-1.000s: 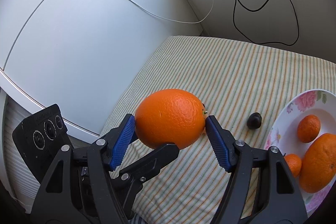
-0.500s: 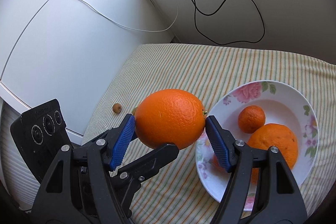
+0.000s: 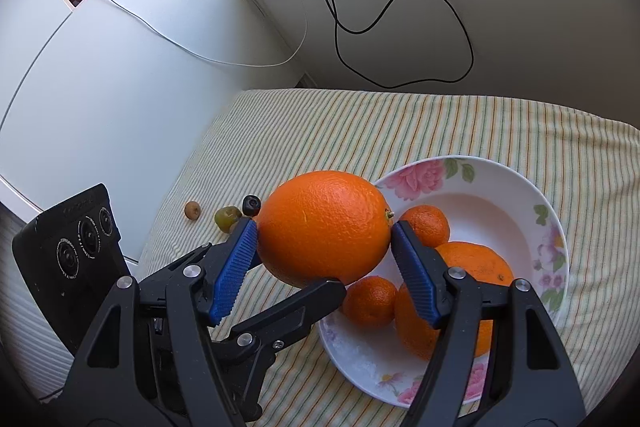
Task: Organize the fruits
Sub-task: 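Carry the large orange with the right tool over the floral plate, then lower the orange onto the plate and open the right tool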
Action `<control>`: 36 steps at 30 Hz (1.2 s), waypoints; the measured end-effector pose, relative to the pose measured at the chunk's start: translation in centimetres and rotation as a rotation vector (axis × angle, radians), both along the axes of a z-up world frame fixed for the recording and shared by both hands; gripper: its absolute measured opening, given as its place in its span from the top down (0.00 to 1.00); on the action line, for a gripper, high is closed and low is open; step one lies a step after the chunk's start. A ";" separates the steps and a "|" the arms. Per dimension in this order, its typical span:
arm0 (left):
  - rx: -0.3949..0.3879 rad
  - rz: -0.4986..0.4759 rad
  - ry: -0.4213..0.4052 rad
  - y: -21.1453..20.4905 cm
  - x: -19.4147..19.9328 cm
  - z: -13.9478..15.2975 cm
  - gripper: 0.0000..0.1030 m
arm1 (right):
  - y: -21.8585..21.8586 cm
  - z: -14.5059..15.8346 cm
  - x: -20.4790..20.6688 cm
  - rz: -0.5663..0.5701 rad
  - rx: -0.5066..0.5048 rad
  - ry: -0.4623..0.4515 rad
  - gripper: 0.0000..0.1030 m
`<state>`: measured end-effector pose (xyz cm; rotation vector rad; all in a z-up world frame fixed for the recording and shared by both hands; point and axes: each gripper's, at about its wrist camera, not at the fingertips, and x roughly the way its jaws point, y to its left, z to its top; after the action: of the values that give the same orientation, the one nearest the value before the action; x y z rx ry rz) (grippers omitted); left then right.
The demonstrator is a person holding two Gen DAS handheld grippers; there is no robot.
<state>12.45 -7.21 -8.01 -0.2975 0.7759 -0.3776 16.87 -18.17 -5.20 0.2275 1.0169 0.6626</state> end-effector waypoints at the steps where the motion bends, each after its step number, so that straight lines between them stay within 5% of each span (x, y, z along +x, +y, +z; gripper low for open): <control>1: 0.003 0.000 -0.002 0.0 -0.1 0.0 0.38 | 0.0 -0.1 0.1 -0.002 -0.003 0.000 0.30; 25: 0.062 0.028 -0.046 1.9 -3.4 1.0 0.35 | -1.3 1.3 -0.8 -0.071 0.001 -0.079 0.30; 29: 0.072 0.050 -0.053 3.2 -4.5 1.1 0.33 | -1.1 1.7 -1.9 -0.076 -0.004 -0.119 0.16; 36: 0.116 0.097 -0.065 6.1 -6.3 1.1 0.31 | 0.7 2.7 -4.0 -0.041 -0.045 -0.198 0.14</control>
<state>6.10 -1.09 -6.91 -0.2121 0.7137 -0.2489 12.82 -17.42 -2.54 0.1397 0.8342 0.6110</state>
